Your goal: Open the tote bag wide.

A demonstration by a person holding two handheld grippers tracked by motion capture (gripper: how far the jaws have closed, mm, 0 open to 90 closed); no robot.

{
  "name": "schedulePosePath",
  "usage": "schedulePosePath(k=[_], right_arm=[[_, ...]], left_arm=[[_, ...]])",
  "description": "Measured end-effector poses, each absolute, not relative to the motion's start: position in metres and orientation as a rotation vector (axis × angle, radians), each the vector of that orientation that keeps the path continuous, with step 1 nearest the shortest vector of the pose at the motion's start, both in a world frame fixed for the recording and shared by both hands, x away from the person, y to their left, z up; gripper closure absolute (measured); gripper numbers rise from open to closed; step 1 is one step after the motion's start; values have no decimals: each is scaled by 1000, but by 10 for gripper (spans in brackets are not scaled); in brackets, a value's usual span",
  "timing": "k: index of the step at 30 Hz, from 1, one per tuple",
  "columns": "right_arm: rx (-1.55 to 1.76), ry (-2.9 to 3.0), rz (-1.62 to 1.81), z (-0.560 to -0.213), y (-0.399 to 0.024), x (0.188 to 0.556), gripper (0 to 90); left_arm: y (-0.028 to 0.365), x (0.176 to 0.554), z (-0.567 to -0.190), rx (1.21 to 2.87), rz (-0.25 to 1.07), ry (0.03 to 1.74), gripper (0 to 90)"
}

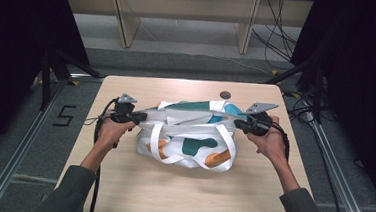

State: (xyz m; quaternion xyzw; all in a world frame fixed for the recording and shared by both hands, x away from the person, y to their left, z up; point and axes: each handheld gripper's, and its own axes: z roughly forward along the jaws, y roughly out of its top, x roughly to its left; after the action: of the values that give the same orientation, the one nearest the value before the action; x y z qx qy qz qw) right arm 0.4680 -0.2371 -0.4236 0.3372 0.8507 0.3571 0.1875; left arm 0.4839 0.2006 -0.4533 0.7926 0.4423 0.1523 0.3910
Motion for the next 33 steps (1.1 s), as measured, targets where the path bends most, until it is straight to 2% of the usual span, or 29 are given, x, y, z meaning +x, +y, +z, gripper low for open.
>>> schedulePosePath(k=[2, 7, 10, 13, 16, 18, 21, 23, 26, 28, 33], right_arm=[[959, 2423, 967, -445, -235, 473, 900], [978, 2470, 925, -467, -233, 469, 900], [966, 2455, 919, -455, -235, 468, 900], [981, 2403, 1028, -423, -239, 466, 900], [902, 2345, 1131, -404, -238, 468, 900], [848, 2356, 1196, -385, -225, 468, 900], [804, 2388, 1190, -381, -209, 468, 900], [752, 2432, 1155, -385, -184, 472, 900], [738, 2455, 1118, -392, -171, 477, 900], [725, 2533, 1069, -404, -161, 480, 900], [698, 2609, 1068, -412, -160, 470, 900]], left_arm=[[205, 486, -464, 2007, 379, 1149, 898], [204, 485, -461, 2054, 395, 1134, 898], [202, 485, -454, 2084, 410, 1137, 896], [198, 474, -434, 2059, 440, 1066, 880], [186, 466, -413, 2021, 437, 1003, 868], [164, 463, -398, 2000, 410, 939, 867], [148, 465, -392, 2068, 453, 884, 851], [139, 469, -391, 2045, 368, 865, 864], [127, 474, -389, 2044, 349, 854, 866], [111, 478, -394, 2087, 242, 814, 864], [94, 492, -414, 2190, 222, 831, 874]])
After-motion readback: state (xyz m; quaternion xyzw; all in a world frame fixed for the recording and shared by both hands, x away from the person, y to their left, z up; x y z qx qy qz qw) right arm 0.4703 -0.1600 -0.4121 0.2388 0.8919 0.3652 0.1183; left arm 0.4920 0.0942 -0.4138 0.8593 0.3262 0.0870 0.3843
